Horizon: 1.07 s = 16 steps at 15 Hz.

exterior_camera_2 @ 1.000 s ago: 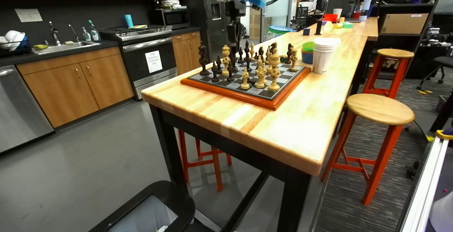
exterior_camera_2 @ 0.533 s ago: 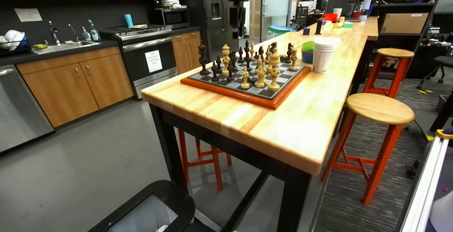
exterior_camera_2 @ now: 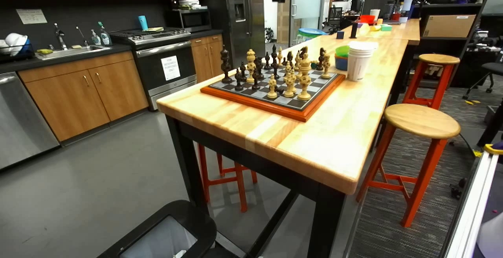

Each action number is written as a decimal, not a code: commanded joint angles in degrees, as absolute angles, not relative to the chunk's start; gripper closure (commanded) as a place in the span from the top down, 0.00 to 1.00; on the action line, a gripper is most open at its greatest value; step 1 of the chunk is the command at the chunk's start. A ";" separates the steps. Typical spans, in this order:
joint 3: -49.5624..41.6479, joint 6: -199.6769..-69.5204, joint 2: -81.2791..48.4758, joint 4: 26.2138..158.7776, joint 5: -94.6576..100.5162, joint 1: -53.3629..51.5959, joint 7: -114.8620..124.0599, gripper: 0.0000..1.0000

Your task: Move one black and one yellow chess piece forward on the chess board

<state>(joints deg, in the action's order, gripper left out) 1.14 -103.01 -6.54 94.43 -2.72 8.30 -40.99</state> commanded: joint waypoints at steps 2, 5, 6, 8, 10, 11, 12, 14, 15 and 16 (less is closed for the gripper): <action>-0.28 -102.06 -3.17 96.13 -2.79 6.17 -39.89 1.00; -0.27 -101.87 -0.66 98.07 -2.72 5.06 -38.69 1.00; -0.26 -101.87 -0.57 98.31 -2.72 4.99 -38.67 1.00; -0.40 -101.88 -0.61 98.60 -2.72 5.04 -38.67 1.00; -0.48 -101.89 -0.62 98.74 -2.72 5.06 -38.67 1.00; -0.48 -101.89 -0.62 98.74 -2.72 5.06 -38.67 1.00; -0.48 -101.89 -0.62 98.74 -2.72 5.06 -38.67 1.00; -0.48 -101.89 -0.62 98.76 -2.72 5.06 -38.67 1.00; -0.48 -101.89 -0.61 98.75 -2.72 5.06 -38.67 1.00; -0.48 -101.89 -0.62 98.76 -2.72 5.06 -38.67 1.00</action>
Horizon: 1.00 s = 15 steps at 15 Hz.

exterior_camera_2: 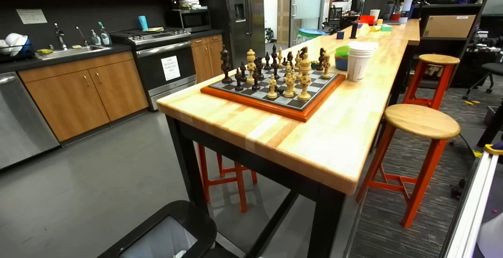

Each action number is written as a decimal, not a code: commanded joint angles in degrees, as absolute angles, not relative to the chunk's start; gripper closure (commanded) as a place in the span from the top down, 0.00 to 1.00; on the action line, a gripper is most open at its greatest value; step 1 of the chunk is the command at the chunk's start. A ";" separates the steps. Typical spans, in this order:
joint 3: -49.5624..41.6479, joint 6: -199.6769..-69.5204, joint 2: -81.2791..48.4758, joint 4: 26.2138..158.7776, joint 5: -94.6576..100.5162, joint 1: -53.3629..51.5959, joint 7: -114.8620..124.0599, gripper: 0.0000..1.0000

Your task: Move one black and one yellow chess piece forward on the chess board

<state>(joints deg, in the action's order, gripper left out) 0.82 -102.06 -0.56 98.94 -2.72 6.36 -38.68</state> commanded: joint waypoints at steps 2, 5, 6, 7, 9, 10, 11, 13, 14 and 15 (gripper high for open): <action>-0.48 -101.89 -0.62 98.76 -2.72 5.06 -38.67 1.00; -0.48 -101.89 -0.62 98.76 -2.72 5.06 -38.67 1.00; -0.48 -101.89 -0.62 98.77 -2.72 5.06 -38.67 1.00; -0.48 -101.89 -0.62 98.77 -2.72 5.06 -38.67 1.00; -0.30 -102.56 -0.65 99.13 -2.19 4.79 -37.13 1.00; -0.13 -102.92 -0.73 99.31 -1.43 4.50 -36.03 1.00; 0.11 -103.49 -0.84 99.62 -0.92 4.07 -34.63 1.00; 0.49 -104.41 -1.31 99.95 -0.18 3.19 -31.61 1.00; 0.72 -105.21 -1.59 100.23 0.45 2.59 -29.25 1.00; 0.88 -105.69 -1.81 100.47 0.74 2.04 -27.29 1.00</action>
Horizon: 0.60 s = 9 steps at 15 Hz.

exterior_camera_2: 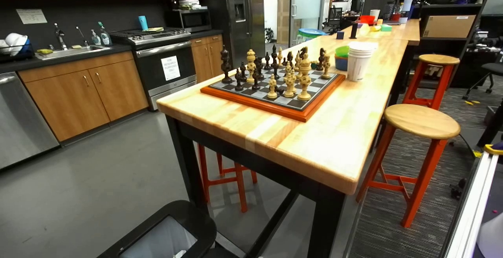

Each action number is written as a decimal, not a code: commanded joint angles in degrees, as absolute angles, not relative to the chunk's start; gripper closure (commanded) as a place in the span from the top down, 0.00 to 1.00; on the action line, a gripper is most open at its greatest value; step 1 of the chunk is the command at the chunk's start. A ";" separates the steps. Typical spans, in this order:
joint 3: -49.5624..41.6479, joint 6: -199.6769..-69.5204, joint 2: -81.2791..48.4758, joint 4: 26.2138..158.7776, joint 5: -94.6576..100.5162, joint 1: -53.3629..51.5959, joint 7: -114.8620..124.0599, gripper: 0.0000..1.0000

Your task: Move one black and one yellow chess piece forward on the chess board

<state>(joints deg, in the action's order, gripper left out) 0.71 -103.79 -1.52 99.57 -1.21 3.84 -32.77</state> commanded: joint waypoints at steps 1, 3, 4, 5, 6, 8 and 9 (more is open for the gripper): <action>1.09 -106.46 -2.13 100.83 1.27 1.43 -24.66 1.00; 1.41 -107.38 -2.76 101.21 2.39 0.43 -20.02 1.00; 1.58 -107.97 -3.13 101.44 3.11 -0.05 -17.85 1.00; 1.70 -108.40 -3.57 101.54 3.78 -0.49 -15.99 1.00; 1.82 -108.83 -3.91 101.66 4.41 -0.85 -14.39 1.00; 2.05 -110.02 -4.82 101.93 5.39 -1.42 -11.87 1.00; 2.12 -110.34 -5.41 101.88 5.81 -1.67 -10.87 1.00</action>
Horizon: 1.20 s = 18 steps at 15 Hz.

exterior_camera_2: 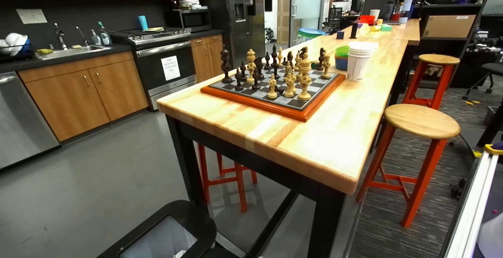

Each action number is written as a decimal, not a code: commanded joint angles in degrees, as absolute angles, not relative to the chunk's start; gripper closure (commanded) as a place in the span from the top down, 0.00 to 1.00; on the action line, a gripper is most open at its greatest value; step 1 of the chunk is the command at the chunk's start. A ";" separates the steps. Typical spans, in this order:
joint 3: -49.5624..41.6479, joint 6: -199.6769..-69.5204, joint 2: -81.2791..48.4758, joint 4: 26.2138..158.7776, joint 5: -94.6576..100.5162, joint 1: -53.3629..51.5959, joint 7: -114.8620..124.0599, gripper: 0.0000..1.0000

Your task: Move one black and one yellow chess piece forward on the chess board

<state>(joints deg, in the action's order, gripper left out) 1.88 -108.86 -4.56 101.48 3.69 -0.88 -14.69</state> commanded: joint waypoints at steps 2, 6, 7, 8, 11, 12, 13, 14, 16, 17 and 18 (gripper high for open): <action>2.21 -110.65 -6.24 101.79 6.40 -1.97 -9.45 1.00; 2.19 -110.90 -7.74 101.55 6.86 -2.28 -8.28 1.00; 2.19 -111.02 -8.05 101.54 6.79 -2.29 -8.22 1.00; 2.19 -111.19 -8.34 101.53 6.77 -2.30 -8.23 1.00; 2.30 -112.30 -9.31 101.56 6.17 -2.11 -10.22 1.00; 2.30 -112.74 -9.69 101.55 6.44 -2.07 -10.89 1.00; 2.29 -113.15 -10.06 101.51 6.54 -2.04 -11.33 1.00; 2.29 -113.43 -10.39 101.43 6.44 -1.98 -11.85 1.00; 2.22 -113.96 -11.07 101.19 6.54 -1.90 -12.36 1.00; 2.19 -114.14 -11.45 101.00 6.61 -1.86 -12.69 1.00; 2.17 -114.41 -11.83 100.85 6.75 -1.83 -13.04 1.00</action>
<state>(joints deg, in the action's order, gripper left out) 2.12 -113.63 -10.97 101.59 5.42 -1.92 -11.85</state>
